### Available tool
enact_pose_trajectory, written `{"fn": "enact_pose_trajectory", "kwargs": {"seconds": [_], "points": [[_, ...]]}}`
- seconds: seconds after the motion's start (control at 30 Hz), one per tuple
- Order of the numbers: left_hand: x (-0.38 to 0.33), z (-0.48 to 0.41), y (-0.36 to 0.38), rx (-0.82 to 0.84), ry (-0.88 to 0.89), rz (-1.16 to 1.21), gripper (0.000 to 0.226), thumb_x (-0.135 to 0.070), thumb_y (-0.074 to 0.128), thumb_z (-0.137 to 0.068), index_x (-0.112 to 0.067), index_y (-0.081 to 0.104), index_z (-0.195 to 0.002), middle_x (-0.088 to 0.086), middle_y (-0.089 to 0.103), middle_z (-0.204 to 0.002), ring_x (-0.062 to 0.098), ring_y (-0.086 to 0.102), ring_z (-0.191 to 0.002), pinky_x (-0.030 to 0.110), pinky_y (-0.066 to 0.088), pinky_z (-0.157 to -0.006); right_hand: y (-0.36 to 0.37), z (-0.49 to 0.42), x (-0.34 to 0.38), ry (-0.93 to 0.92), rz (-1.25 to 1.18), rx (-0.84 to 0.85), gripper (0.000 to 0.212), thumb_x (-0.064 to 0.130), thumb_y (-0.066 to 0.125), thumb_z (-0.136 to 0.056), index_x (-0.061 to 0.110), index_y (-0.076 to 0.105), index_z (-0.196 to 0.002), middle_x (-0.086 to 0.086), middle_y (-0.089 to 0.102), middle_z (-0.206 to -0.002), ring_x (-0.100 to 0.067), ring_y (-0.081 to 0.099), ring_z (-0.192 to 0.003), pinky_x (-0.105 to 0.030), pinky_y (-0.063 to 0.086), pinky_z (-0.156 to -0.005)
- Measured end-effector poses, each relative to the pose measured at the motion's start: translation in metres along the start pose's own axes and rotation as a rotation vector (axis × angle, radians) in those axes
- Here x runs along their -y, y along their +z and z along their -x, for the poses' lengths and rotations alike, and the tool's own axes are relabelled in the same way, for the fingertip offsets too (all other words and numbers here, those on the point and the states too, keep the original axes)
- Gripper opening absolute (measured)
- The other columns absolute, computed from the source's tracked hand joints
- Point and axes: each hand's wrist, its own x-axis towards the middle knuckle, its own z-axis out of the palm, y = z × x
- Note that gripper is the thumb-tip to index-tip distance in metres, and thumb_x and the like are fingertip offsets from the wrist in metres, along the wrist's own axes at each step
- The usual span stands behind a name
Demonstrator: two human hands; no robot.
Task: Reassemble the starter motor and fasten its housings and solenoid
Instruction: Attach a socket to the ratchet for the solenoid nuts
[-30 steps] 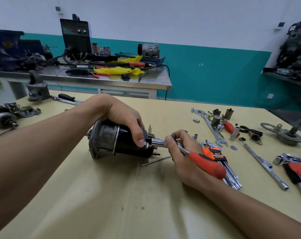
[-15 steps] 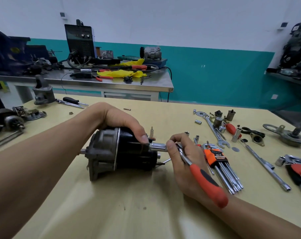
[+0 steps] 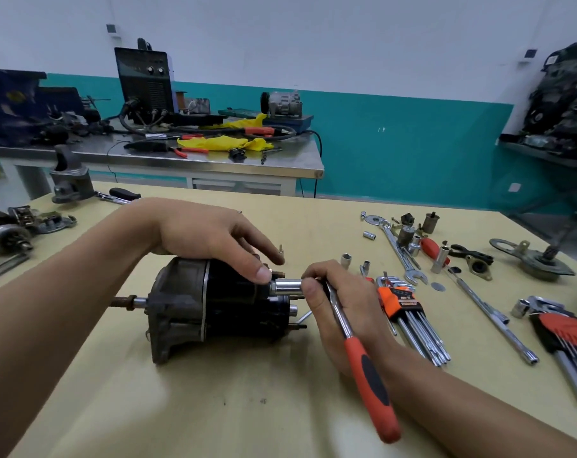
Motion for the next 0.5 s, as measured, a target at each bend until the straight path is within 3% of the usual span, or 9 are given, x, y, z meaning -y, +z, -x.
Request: {"fn": "enact_pose_trajectory", "kwargs": {"seconds": [0.1,0.17,0.23,0.27,0.37,0.43,0.5], "points": [[-0.017,0.018,0.019,-0.24,0.063,-0.207,0.041,-0.053,0.07,-0.084,-0.053,0.06,-0.124,-0.027,0.07,-0.11,-0.007,0.064,-0.102,0.02,0.05,-0.092,-0.001,-0.001,0.002,0.022,-0.021,-0.015,0.022,0.04,0.049,-0.097,0.024,0.061,-0.088,0.019,0.058,-0.076,0.004,0.053,-0.065,-0.004,0.034,-0.057],[-0.024,0.02,0.036,-0.405,0.089,-0.363,0.044,-0.054,0.068,-0.085,-0.049,0.059,-0.127,-0.028,0.069,-0.11,-0.007,0.063,-0.099,0.017,0.048,-0.089,-0.001,-0.001,0.005,0.057,-0.029,-0.013,0.018,0.04,0.05,-0.099,0.031,0.058,-0.085,0.011,0.059,-0.076,0.001,0.053,-0.063,-0.006,0.035,-0.054],[-0.031,0.017,0.052,-0.54,0.098,-0.515,0.05,-0.061,0.065,-0.083,-0.044,0.059,-0.13,-0.024,0.067,-0.116,-0.002,0.06,-0.103,0.025,0.051,-0.092,-0.002,0.0,0.005,0.121,-0.034,-0.002,0.02,0.043,0.049,-0.098,0.034,0.058,-0.083,0.011,0.06,-0.073,0.001,0.053,-0.061,-0.007,0.035,-0.053],[-0.032,0.015,0.058,-0.587,0.102,-0.583,0.052,-0.064,0.063,-0.082,-0.042,0.059,-0.129,-0.022,0.066,-0.118,0.0,0.058,-0.105,0.029,0.051,-0.093,-0.004,0.001,0.003,0.162,-0.051,0.019,0.025,0.05,0.047,-0.097,0.033,0.06,-0.083,0.013,0.059,-0.069,0.001,0.053,-0.059,-0.008,0.035,-0.052],[-0.035,0.009,0.066,-0.651,0.083,-0.728,0.051,-0.07,0.053,-0.083,-0.041,0.06,-0.124,-0.022,0.065,-0.114,0.004,0.054,-0.106,0.033,0.05,-0.088,-0.011,0.005,-0.001,0.316,-0.123,0.123,0.068,0.082,0.037,-0.082,0.021,0.065,-0.092,0.016,0.051,-0.064,0.001,0.049,-0.06,-0.009,0.037,-0.056],[-0.037,0.004,0.067,-0.66,0.093,-0.762,0.046,-0.07,0.047,-0.087,-0.039,0.064,-0.117,-0.02,0.066,-0.105,0.006,0.055,-0.097,0.035,0.051,-0.081,-0.016,0.001,-0.002,0.314,-0.095,0.045,0.049,0.068,0.04,-0.093,0.025,0.061,-0.081,0.014,0.052,-0.06,-0.001,0.047,-0.056,-0.016,0.035,-0.055],[-0.042,0.001,0.067,-0.671,0.124,-0.749,0.042,-0.065,0.044,-0.09,-0.037,0.067,-0.112,-0.018,0.067,-0.098,0.006,0.056,-0.089,0.037,0.052,-0.076,-0.02,-0.006,0.003,0.338,-0.121,-0.007,0.037,0.057,0.043,-0.098,0.028,0.06,-0.084,0.011,0.056,-0.062,-0.003,0.05,-0.057,-0.028,0.04,-0.058]]}}
